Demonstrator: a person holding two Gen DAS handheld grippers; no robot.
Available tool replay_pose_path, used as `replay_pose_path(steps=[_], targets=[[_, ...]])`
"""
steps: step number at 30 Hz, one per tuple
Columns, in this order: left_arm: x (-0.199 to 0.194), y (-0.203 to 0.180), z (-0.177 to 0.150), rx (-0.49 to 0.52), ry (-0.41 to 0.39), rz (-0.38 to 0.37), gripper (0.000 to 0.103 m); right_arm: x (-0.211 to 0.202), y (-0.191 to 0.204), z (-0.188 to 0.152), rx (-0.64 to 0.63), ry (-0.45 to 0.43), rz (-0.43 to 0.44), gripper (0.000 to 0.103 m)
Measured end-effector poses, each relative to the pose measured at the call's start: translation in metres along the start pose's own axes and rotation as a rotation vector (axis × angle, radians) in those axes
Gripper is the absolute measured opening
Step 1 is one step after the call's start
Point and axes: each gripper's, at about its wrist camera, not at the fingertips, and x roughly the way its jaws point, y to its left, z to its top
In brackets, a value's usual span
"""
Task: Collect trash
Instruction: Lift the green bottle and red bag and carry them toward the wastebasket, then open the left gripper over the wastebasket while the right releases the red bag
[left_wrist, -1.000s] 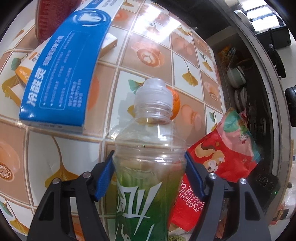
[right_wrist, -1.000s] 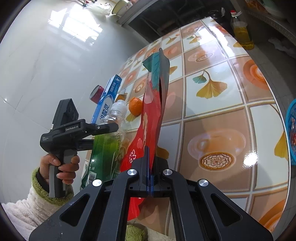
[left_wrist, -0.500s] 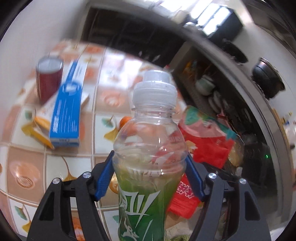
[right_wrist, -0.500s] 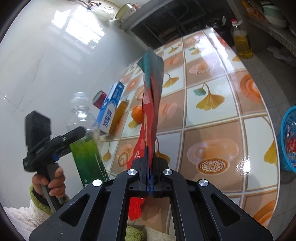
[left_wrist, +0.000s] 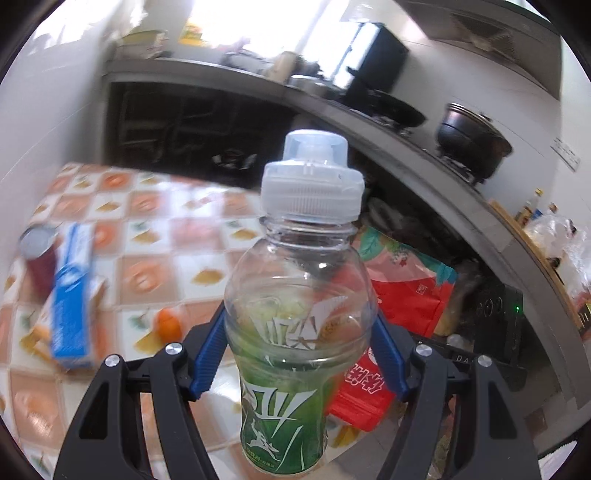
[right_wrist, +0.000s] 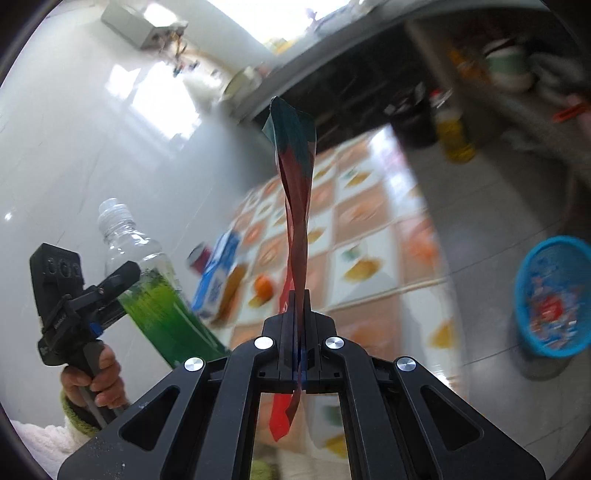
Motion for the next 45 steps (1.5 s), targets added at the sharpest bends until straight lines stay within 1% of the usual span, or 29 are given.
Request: replay_pose_path(steps=[3, 5, 6, 8, 9, 12, 13, 15, 17, 18, 20, 24, 25, 27, 28, 30, 31, 32, 33, 34, 36, 38, 43, 45], targets=[[0.028, -0.037, 0.017, 0.068, 0.009, -0.058, 0.069, -0.033, -0.025, 0.004, 0.034, -0.073, -0.084, 0.000], [0.050, -0.063, 0.028, 0.096, 0.027, -0.101, 0.069, -0.056, -0.044, 0.004, 0.063, -0.122, -0.170, 0.000], [0.064, -0.077, 0.033, 0.105, 0.041, -0.127, 0.069, -0.069, -0.056, 0.004, 0.078, -0.146, -0.230, 0.000], [0.089, -0.096, 0.040, 0.117, 0.067, -0.171, 0.069, -0.084, -0.071, 0.001, 0.097, -0.177, -0.317, 0.000], [0.103, -0.106, 0.042, 0.127, 0.081, -0.192, 0.069, -0.093, -0.082, -0.001, 0.109, -0.192, -0.384, 0.000], [0.160, -0.144, 0.043, 0.168, 0.147, -0.236, 0.069, -0.103, -0.109, -0.009, 0.143, -0.199, -0.518, 0.000], [0.174, -0.153, 0.041, 0.177, 0.164, -0.240, 0.069, -0.104, -0.117, -0.011, 0.153, -0.195, -0.547, 0.000], [0.210, -0.171, 0.036, 0.195, 0.217, -0.239, 0.069, -0.098, -0.141, -0.016, 0.172, -0.165, -0.637, 0.000], [0.252, -0.186, 0.027, 0.200, 0.278, -0.234, 0.069, -0.087, -0.160, -0.021, 0.187, -0.132, -0.693, 0.000], [0.276, -0.192, 0.022, 0.201, 0.316, -0.226, 0.069, -0.079, -0.169, -0.023, 0.198, -0.116, -0.704, 0.000], [0.310, -0.201, 0.016, 0.208, 0.361, -0.204, 0.069, -0.063, -0.198, -0.024, 0.233, -0.067, -0.724, 0.000], [0.380, -0.218, -0.005, 0.268, 0.445, -0.151, 0.069, -0.037, -0.242, -0.020, 0.278, -0.002, -0.741, 0.000], [0.393, -0.218, -0.008, 0.265, 0.461, -0.143, 0.069, -0.027, -0.256, -0.017, 0.287, 0.019, -0.750, 0.000], [0.423, -0.219, -0.018, 0.255, 0.508, -0.125, 0.069, -0.009, -0.271, -0.013, 0.301, 0.045, -0.760, 0.000], [0.431, -0.220, -0.022, 0.255, 0.523, -0.120, 0.069, -0.003, -0.276, -0.011, 0.308, 0.053, -0.761, 0.000], [0.453, -0.224, -0.031, 0.255, 0.566, -0.114, 0.069, 0.011, -0.297, -0.006, 0.333, 0.076, -0.750, 0.007], [0.460, -0.222, -0.035, 0.258, 0.583, -0.113, 0.071, 0.015, -0.301, -0.005, 0.342, 0.088, -0.747, 0.014], [0.466, -0.222, -0.038, 0.262, 0.601, -0.104, 0.076, 0.021, -0.309, -0.006, 0.358, 0.104, -0.751, 0.037], [0.471, -0.221, -0.040, 0.264, 0.610, -0.094, 0.078, 0.027, -0.314, -0.007, 0.362, 0.113, -0.760, 0.055], [0.472, -0.219, -0.040, 0.261, 0.611, -0.092, 0.080, 0.028, -0.313, -0.010, 0.356, 0.117, -0.774, 0.058], [0.468, -0.216, -0.037, 0.250, 0.608, -0.103, 0.081, 0.032, -0.317, -0.016, 0.347, 0.136, -0.808, 0.058], [0.457, -0.212, -0.034, 0.248, 0.601, -0.111, 0.082, 0.027, -0.315, -0.021, 0.360, 0.132, -0.812, 0.058], [0.416, -0.208, -0.017, 0.241, 0.554, -0.149, 0.082, 0.009, -0.310, -0.040, 0.365, 0.116, -0.829, 0.058], [0.393, -0.206, -0.010, 0.244, 0.536, -0.166, 0.082, -0.003, -0.295, -0.052, 0.360, 0.103, -0.830, 0.058]])
